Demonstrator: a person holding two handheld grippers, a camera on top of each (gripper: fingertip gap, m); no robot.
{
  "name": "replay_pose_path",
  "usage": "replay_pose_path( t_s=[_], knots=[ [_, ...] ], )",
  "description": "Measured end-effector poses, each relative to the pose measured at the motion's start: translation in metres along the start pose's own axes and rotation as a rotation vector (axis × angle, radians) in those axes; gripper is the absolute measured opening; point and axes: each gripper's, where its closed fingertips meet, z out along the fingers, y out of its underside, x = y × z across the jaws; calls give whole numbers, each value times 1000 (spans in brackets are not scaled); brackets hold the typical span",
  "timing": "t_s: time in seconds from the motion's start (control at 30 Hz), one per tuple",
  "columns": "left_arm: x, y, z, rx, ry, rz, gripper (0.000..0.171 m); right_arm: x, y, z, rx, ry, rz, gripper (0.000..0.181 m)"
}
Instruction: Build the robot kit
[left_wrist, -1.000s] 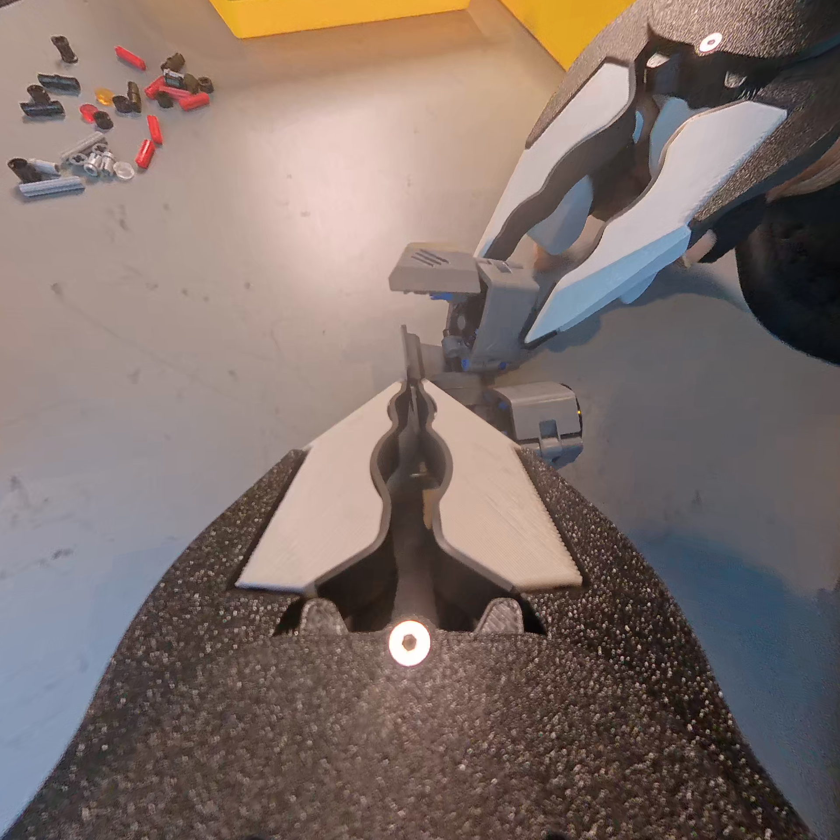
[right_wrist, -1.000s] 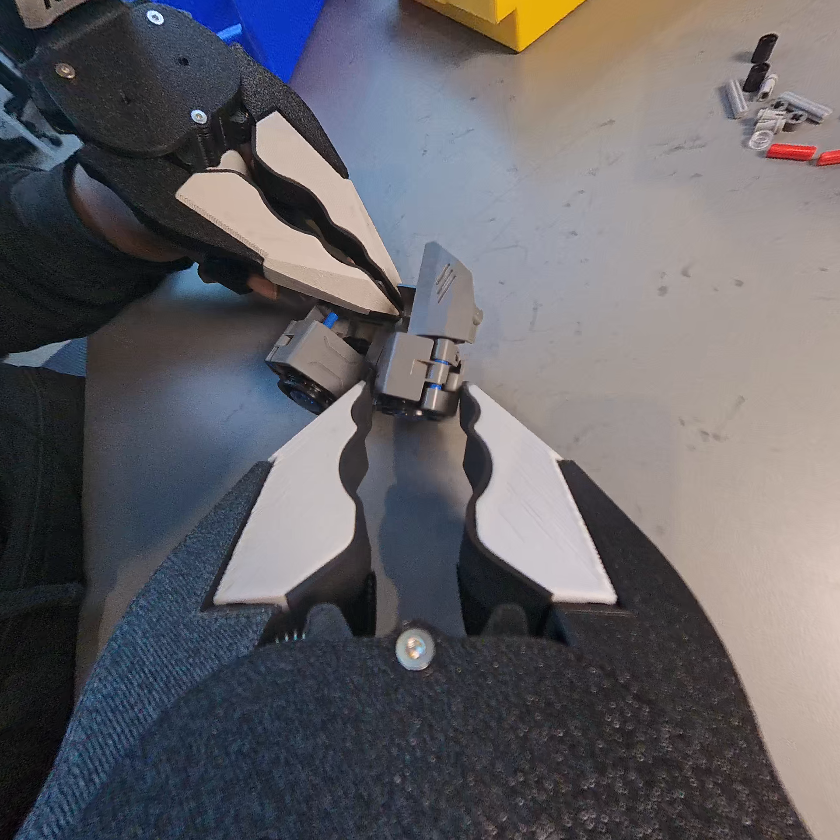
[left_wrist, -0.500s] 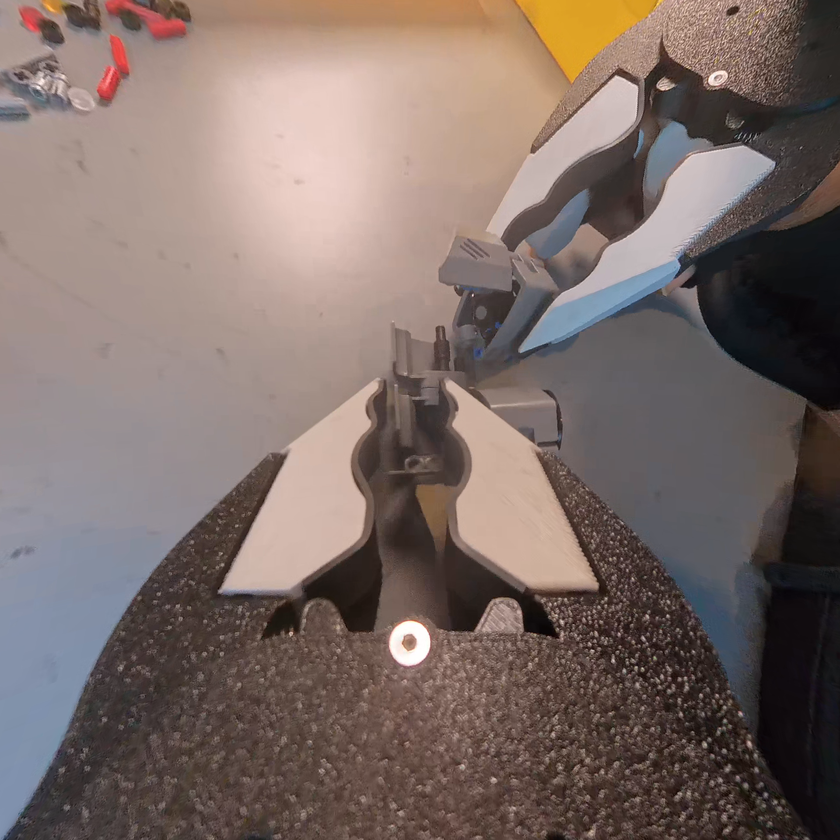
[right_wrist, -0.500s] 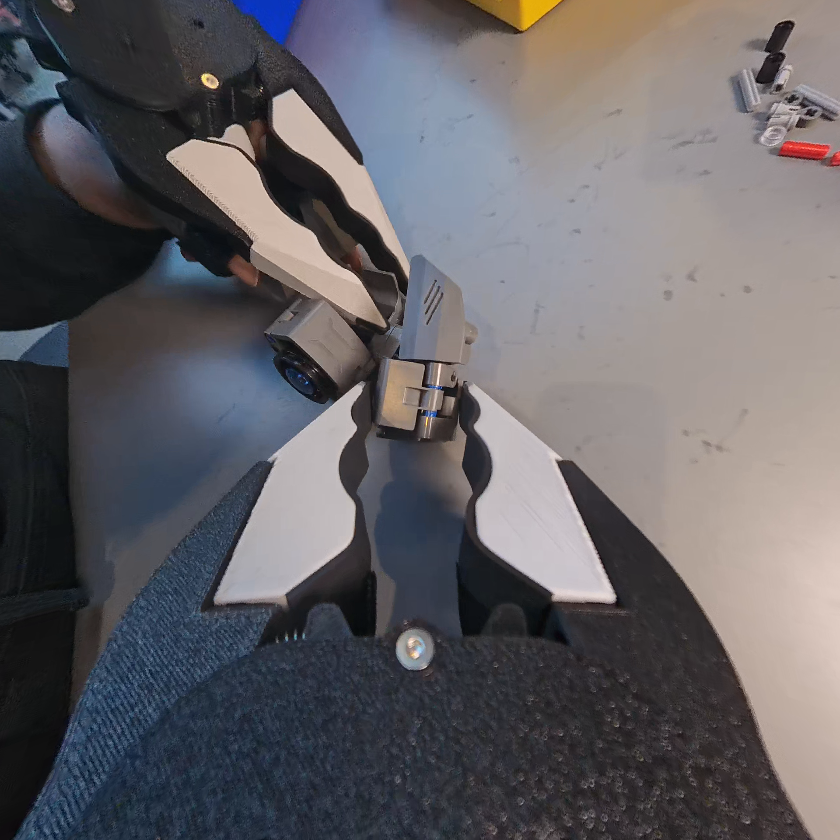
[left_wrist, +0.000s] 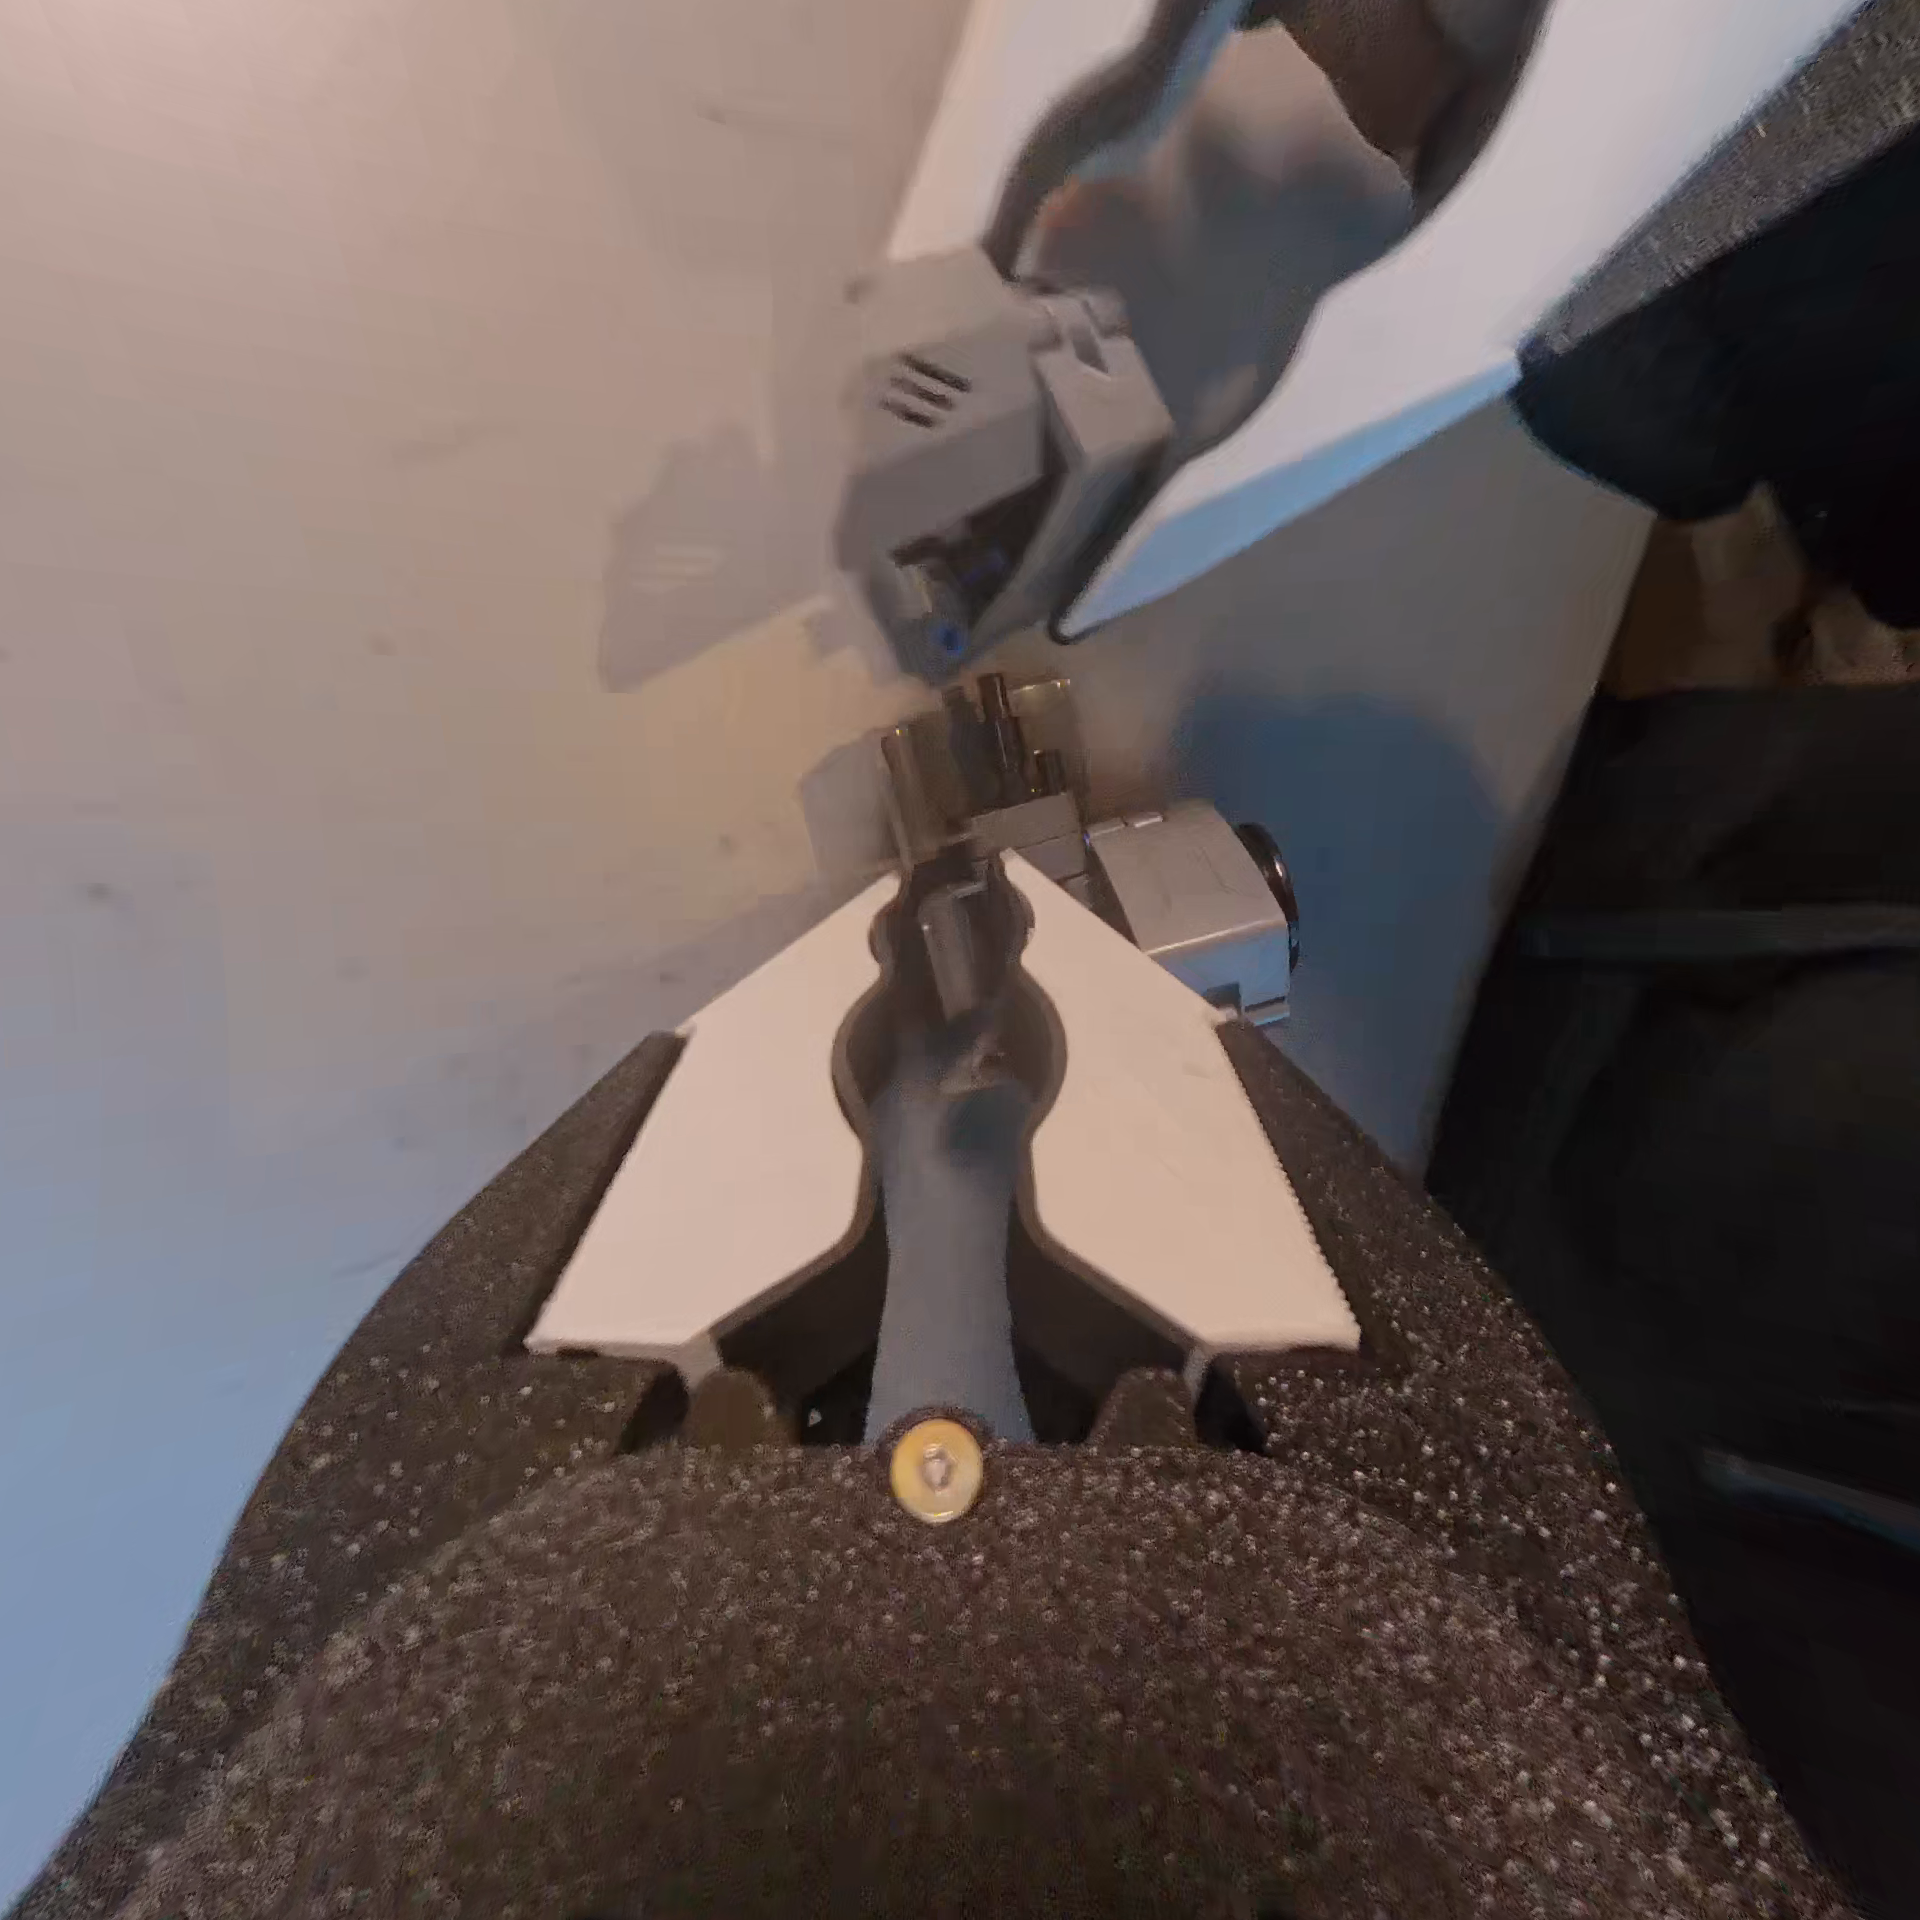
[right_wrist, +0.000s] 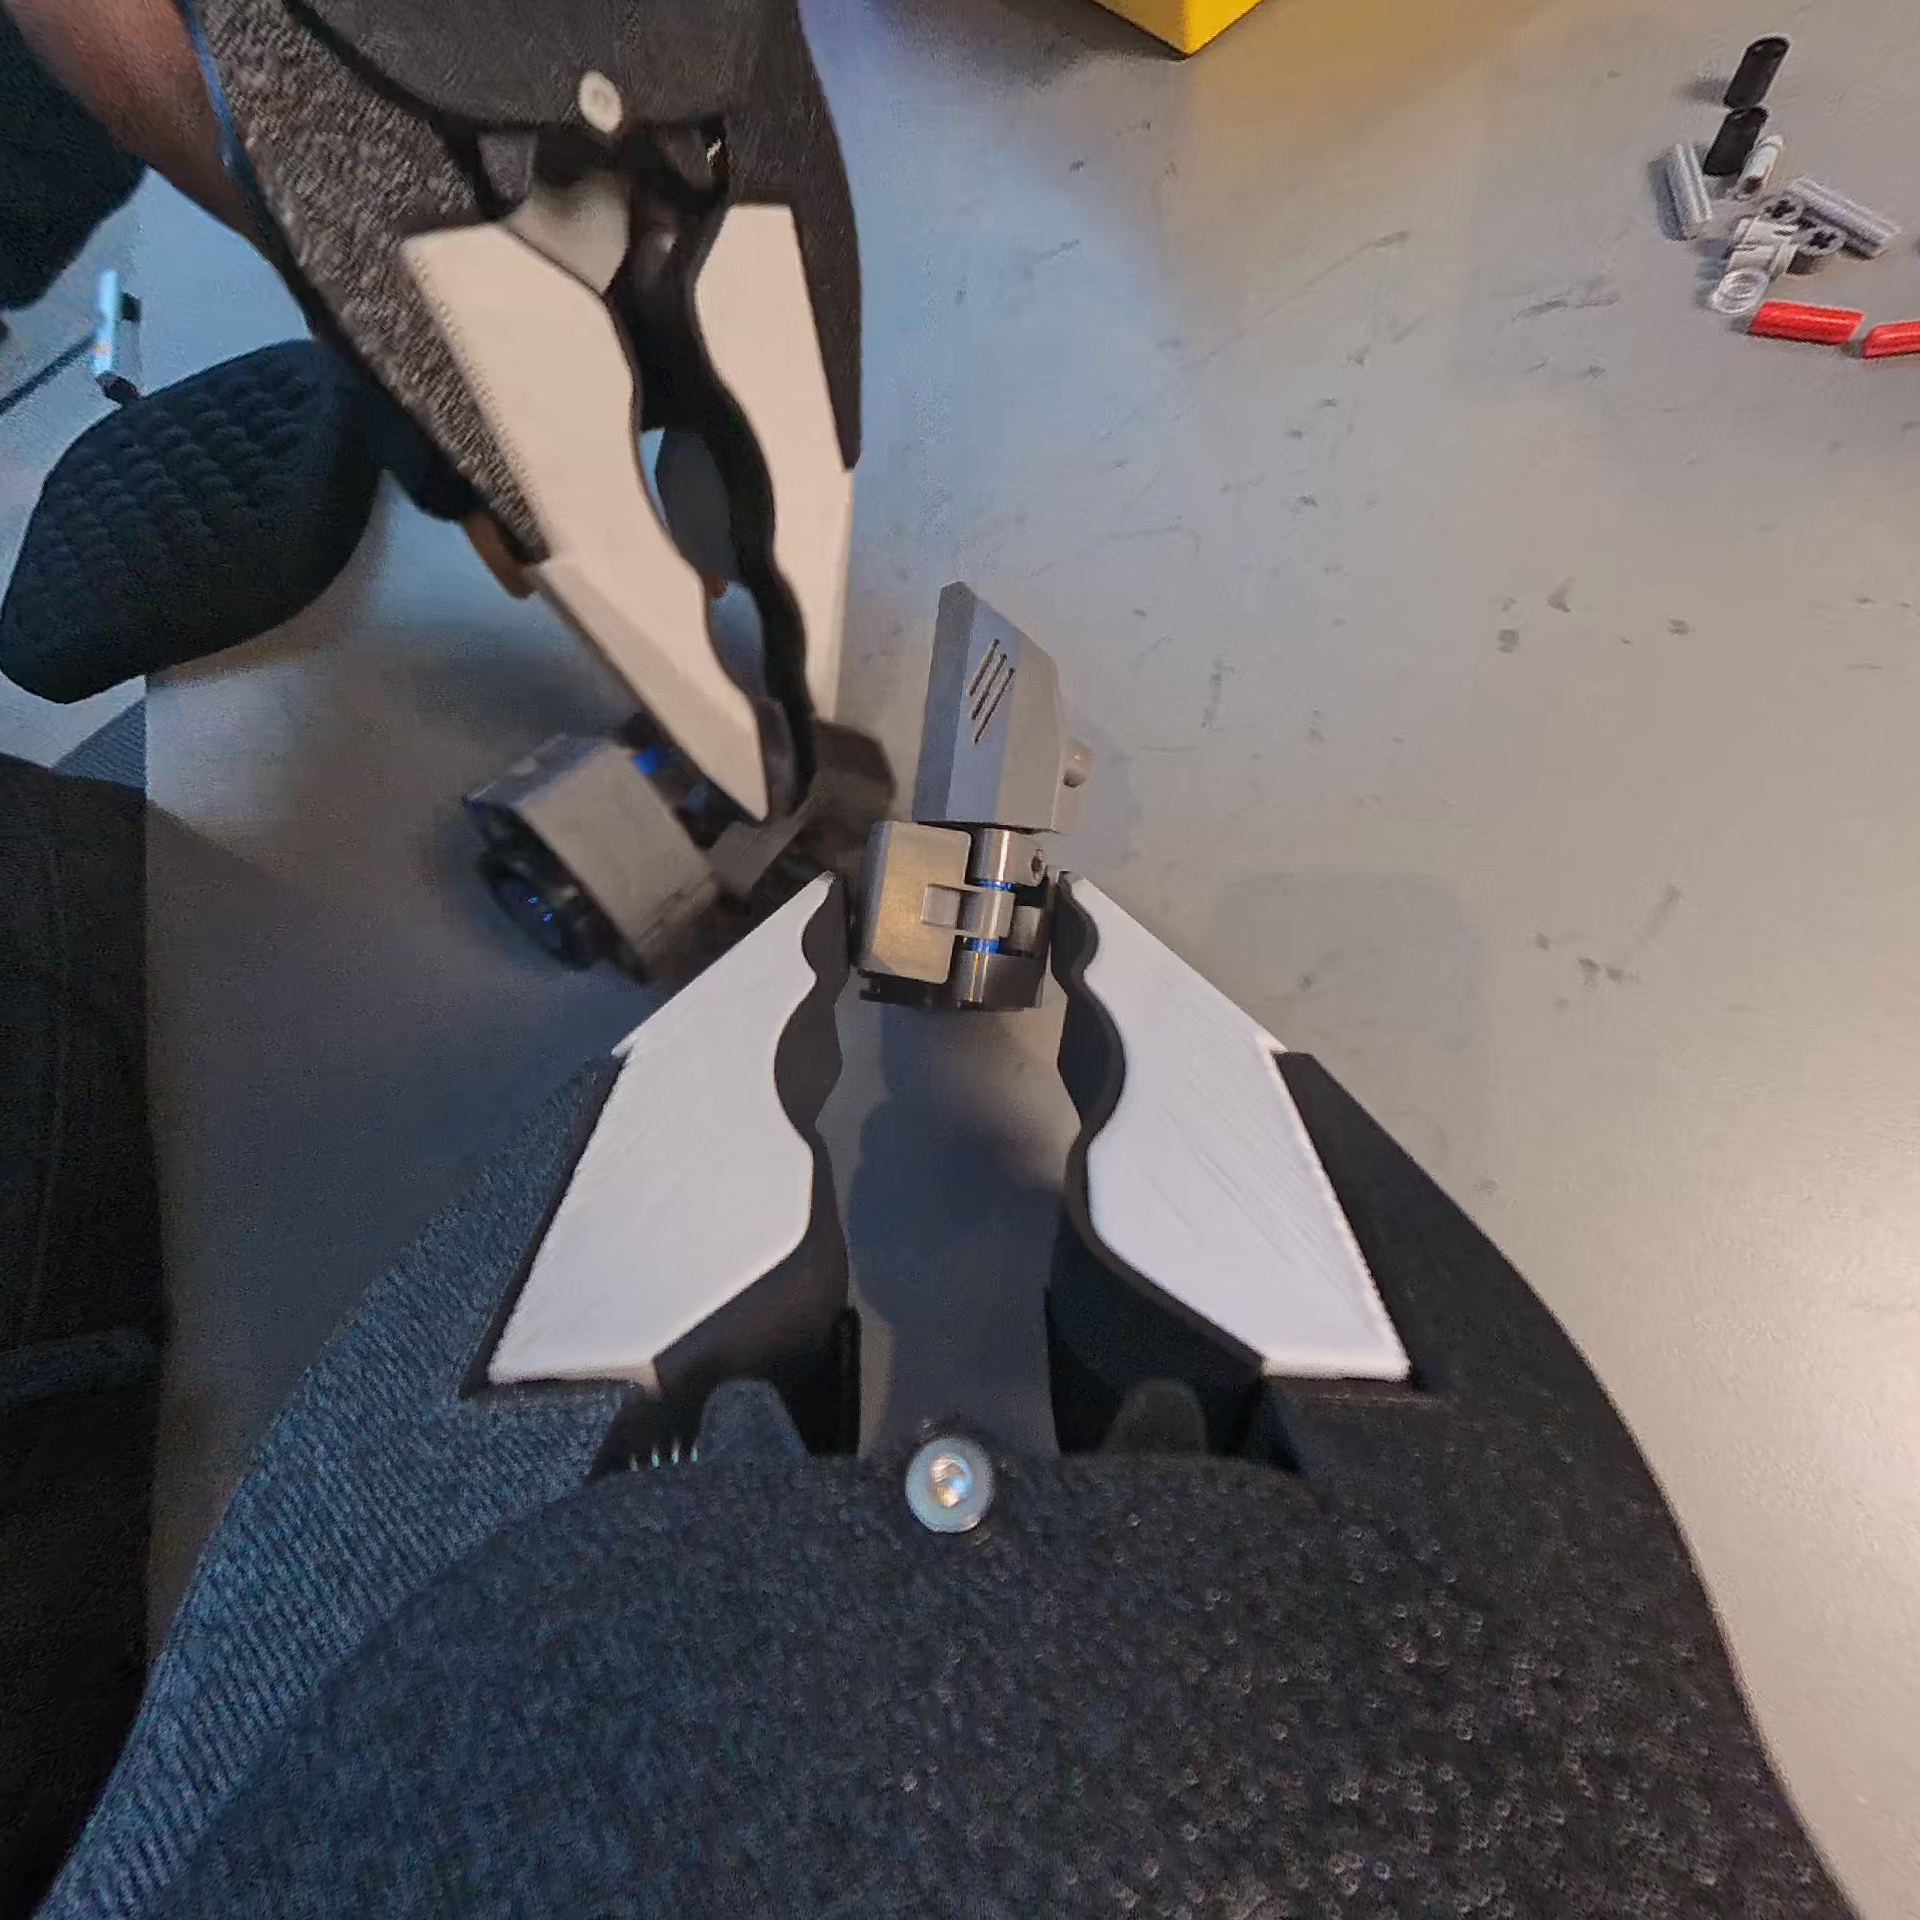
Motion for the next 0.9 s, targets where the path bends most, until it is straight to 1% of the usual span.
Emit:
replay_pose_path(
  t_s=[0.03, 0.07, 0.1, 0.17, 0.23, 0.27, 0.4, 0.47, 0.5, 0.63, 0.77, 0.9],
  knots=[
    [6, 0, 3, 6, -8, 49, 12, 1, 0, -1, 0, 2, 0, 37],
    [4, -1, 4, 21, -64, 100, 8, 2, 1, -1, 0, 6, -1, 37],
    [-2, 0, 5, 26, -129, 130, 1, 2, 1, -2, -1, 11, -3, 37],
    [1, -1, 5, 92, -100, 105, 0, 3, -2, -5, 15, 15, -5, 37],
    [-3, -5, -2, 171, -157, 118, 0, 3, -8, -10, 42, 22, -5, 36],
    [-8, -8, -8, 211, -221, 141, 0, 3, -11, -13, 54, 28, -6, 37],
    [-31, -26, -51, 369, -605, 255, 0, 0, -26, -22, 126, 36, -5, 37],
    [-33, -30, -62, 396, -763, 306, 0, 0, -29, -20, 142, 49, -7, 36],
    [-34, -31, -64, 402, -813, 315, 0, 0, -30, -17, 146, 54, -3, 37],
    [-37, -33, -58, 403, -893, 289, 0, -2, -29, -4, 147, 59, 18, 37],
    [-39, -36, -55, 424, -891, 246, 0, 1, -25, 4, 121, 97, 16, 36],
    [-39, -38, -51, 435, -861, 209, 0, 5, -27, 5, 127, 128, 19, 35]
  ],
)
